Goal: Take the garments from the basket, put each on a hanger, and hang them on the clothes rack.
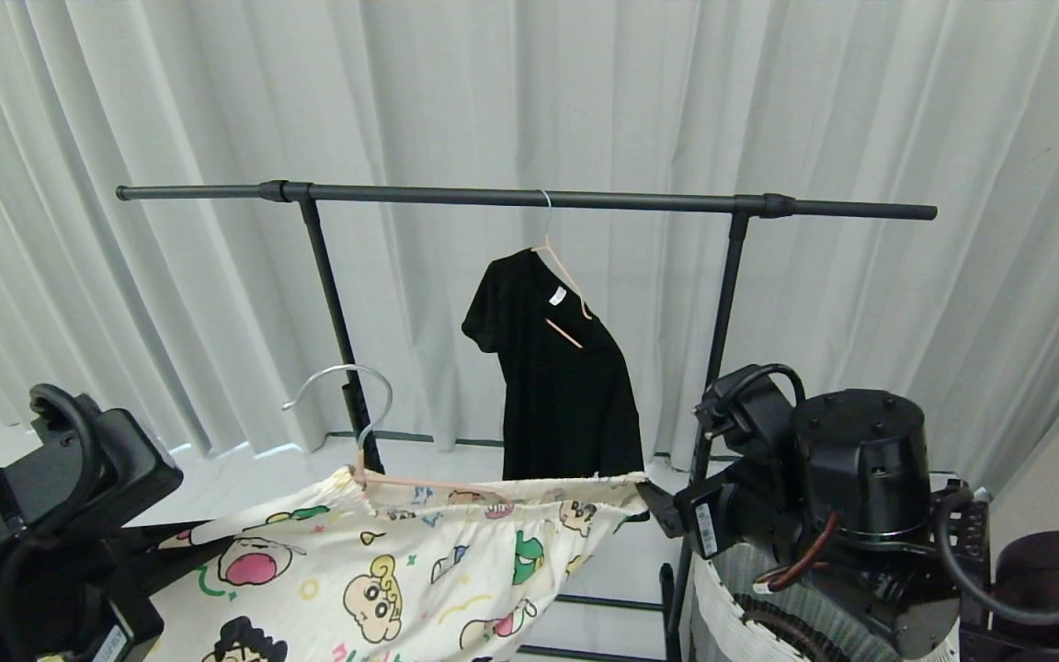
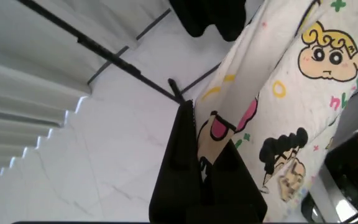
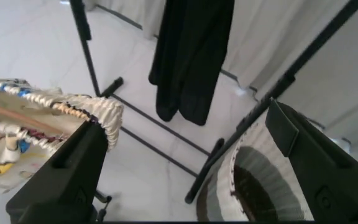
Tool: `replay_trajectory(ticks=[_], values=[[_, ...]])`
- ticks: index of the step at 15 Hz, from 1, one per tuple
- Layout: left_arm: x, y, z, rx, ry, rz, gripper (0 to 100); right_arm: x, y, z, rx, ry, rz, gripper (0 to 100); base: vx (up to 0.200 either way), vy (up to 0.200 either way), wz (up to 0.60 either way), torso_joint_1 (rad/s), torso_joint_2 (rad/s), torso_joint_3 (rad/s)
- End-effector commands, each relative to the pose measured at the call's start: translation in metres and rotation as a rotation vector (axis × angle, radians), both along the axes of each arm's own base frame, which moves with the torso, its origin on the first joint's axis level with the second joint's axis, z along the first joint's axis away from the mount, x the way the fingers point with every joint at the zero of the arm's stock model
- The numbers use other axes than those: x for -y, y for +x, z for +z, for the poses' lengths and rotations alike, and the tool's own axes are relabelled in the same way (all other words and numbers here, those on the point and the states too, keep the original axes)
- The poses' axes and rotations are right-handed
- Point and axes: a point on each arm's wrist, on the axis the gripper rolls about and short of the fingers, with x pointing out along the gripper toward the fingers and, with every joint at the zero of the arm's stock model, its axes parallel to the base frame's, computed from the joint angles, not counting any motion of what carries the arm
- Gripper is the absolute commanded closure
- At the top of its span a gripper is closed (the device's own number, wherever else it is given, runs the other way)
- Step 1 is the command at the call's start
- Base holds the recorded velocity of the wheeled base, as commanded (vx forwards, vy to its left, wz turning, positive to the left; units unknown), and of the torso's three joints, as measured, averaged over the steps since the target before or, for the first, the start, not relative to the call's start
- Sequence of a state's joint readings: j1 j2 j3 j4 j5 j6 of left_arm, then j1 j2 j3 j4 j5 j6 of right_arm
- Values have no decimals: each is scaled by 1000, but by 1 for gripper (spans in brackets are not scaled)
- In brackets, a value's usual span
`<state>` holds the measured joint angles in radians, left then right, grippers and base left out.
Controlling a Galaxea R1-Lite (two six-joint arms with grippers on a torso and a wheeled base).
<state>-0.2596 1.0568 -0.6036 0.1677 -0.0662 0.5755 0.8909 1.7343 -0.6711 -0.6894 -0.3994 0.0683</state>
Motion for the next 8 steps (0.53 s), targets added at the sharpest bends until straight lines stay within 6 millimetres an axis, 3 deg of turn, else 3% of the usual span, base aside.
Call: replay_trajectory(ticks=[1, 5, 8], values=[[2, 12, -5, -16, -4, 46, 100, 0, -10, 28, 58, 51, 45, 0, 0, 0, 0, 0, 0, 0], [14, 28, -3, 44, -51, 64, 100, -13, -39, 45, 88, 71, 162, 0, 0, 0, 0, 0, 0, 0], [27, 25, -3, 46, -71, 25, 100, -29, -41, 50, 104, 82, 198, 0, 0, 0, 0, 0, 0, 0]])
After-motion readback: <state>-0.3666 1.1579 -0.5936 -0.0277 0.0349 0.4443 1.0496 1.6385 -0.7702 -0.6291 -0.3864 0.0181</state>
